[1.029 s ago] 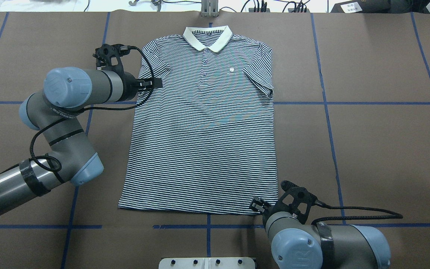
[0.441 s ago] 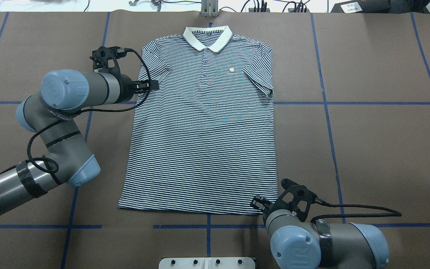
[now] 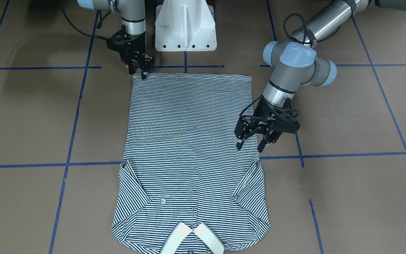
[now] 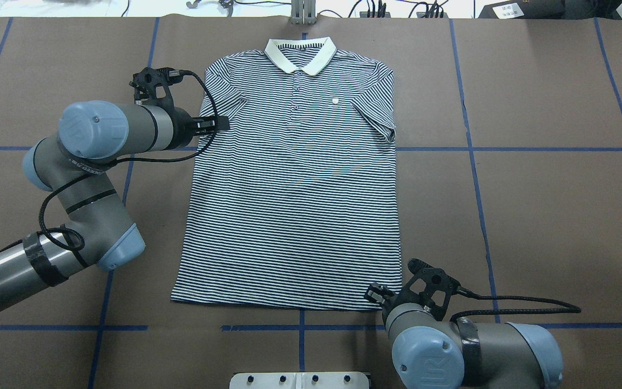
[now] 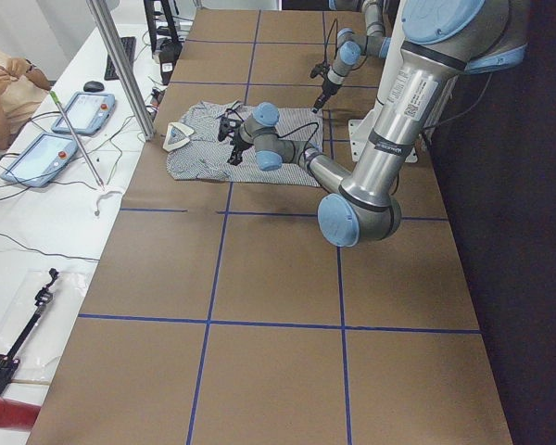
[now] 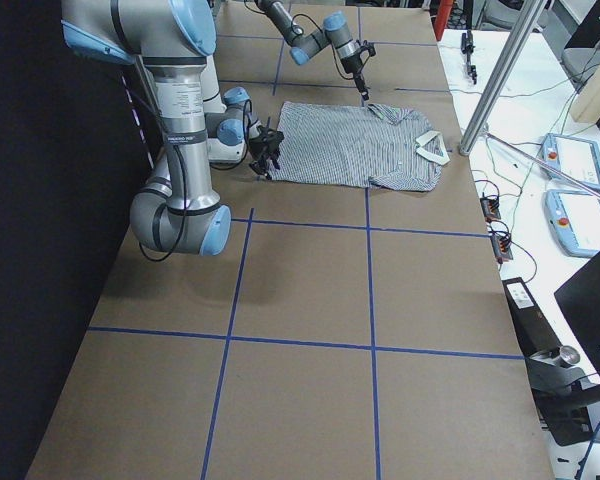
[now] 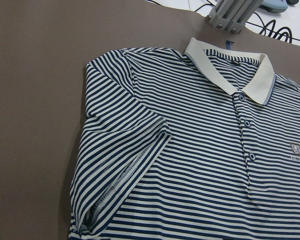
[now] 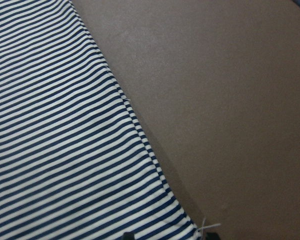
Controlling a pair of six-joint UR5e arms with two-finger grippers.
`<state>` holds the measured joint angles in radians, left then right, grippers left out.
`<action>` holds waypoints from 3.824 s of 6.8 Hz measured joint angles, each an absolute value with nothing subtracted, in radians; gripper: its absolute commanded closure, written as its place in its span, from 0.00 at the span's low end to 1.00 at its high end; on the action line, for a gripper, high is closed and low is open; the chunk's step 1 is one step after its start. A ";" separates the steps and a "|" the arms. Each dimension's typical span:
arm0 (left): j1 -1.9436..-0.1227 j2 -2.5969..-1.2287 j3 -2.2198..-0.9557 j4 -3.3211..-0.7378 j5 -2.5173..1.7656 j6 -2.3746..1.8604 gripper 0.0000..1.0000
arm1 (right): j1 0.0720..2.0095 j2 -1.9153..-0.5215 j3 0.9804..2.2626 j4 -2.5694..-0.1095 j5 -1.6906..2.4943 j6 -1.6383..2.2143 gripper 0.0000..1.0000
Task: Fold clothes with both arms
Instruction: 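Move the left gripper to the hem corner nearest the robot and grasp both corners, then lift the hem with both grippers and fold it toward the collar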
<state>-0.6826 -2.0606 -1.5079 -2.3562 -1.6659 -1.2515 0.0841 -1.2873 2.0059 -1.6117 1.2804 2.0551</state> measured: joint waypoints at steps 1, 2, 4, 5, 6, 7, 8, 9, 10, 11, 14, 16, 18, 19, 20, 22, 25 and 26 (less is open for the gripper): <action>-0.683 -2.060 -1.509 -2.356 -1.665 -1.252 0.20 | 0.083 -1.287 2.002 -1.611 1.281 2.055 1.00; -0.684 -2.060 -1.511 -2.356 -1.665 -1.252 0.20 | 0.083 -1.288 2.001 -1.611 1.281 2.055 1.00; -0.684 -2.057 -1.520 -2.352 -1.666 -1.272 0.21 | 0.083 -1.286 2.016 -1.611 1.283 2.055 1.00; -0.675 -2.041 -1.541 -2.348 -1.666 -1.320 0.21 | 0.085 -1.287 2.038 -1.611 1.285 2.054 1.00; -0.641 -1.995 -1.592 -2.344 -1.652 -1.379 0.21 | 0.087 -1.291 2.061 -1.611 1.287 2.054 1.00; -0.578 -1.927 -1.672 -2.318 -1.617 -1.444 0.21 | 0.089 -1.294 2.078 -1.613 1.288 2.054 1.00; -0.496 -1.861 -1.769 -2.250 -1.570 -1.520 0.21 | 0.090 -1.297 2.091 -1.614 1.288 2.054 1.00; -0.408 -1.789 -1.874 -2.171 -1.526 -1.593 0.21 | 0.090 -1.301 2.100 -1.615 1.288 2.053 1.00; -0.326 -1.723 -1.969 -2.088 -1.499 -1.652 0.23 | 0.091 -1.307 2.106 -1.615 1.289 2.051 1.00; -0.253 -1.692 -2.022 -2.005 -1.479 -1.706 0.24 | 0.091 -1.314 2.110 -1.615 1.290 2.049 1.00; -0.164 -1.678 -2.018 -1.931 -1.434 -1.766 0.26 | 0.090 -1.321 2.114 -1.614 1.289 2.048 1.00; -0.164 -1.681 -1.996 -1.929 -1.431 -1.761 0.39 | 0.089 -1.322 2.114 -1.614 1.289 2.048 1.00; -0.171 -1.680 -1.999 -1.927 -1.430 -1.758 0.85 | 0.088 -1.321 2.114 -1.614 1.289 2.048 1.00; -0.172 -1.678 -1.999 -1.927 -1.430 -1.758 0.97 | 0.088 -1.321 2.114 -1.614 1.289 2.048 1.00; -0.172 -1.673 -1.997 -1.927 -1.430 -1.758 1.00 | 0.087 -1.321 2.114 -1.614 1.289 2.048 1.00; -0.172 -1.674 -2.007 -1.906 -1.429 -1.758 1.00 | 0.084 -1.321 2.113 -1.614 1.287 2.048 1.00; -0.168 -1.693 -2.086 -1.802 -1.431 -1.765 1.00 | 0.072 -1.324 2.112 -1.614 1.285 2.049 1.00; -0.165 -1.697 -2.108 -1.793 -1.427 -1.788 1.00 | 0.067 -1.341 2.122 -1.613 1.283 2.049 1.00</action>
<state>-0.1647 -1.6974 -2.1079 -1.7934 -1.4269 -1.7879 0.0666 -1.3411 2.1224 -1.6127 1.2834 2.0491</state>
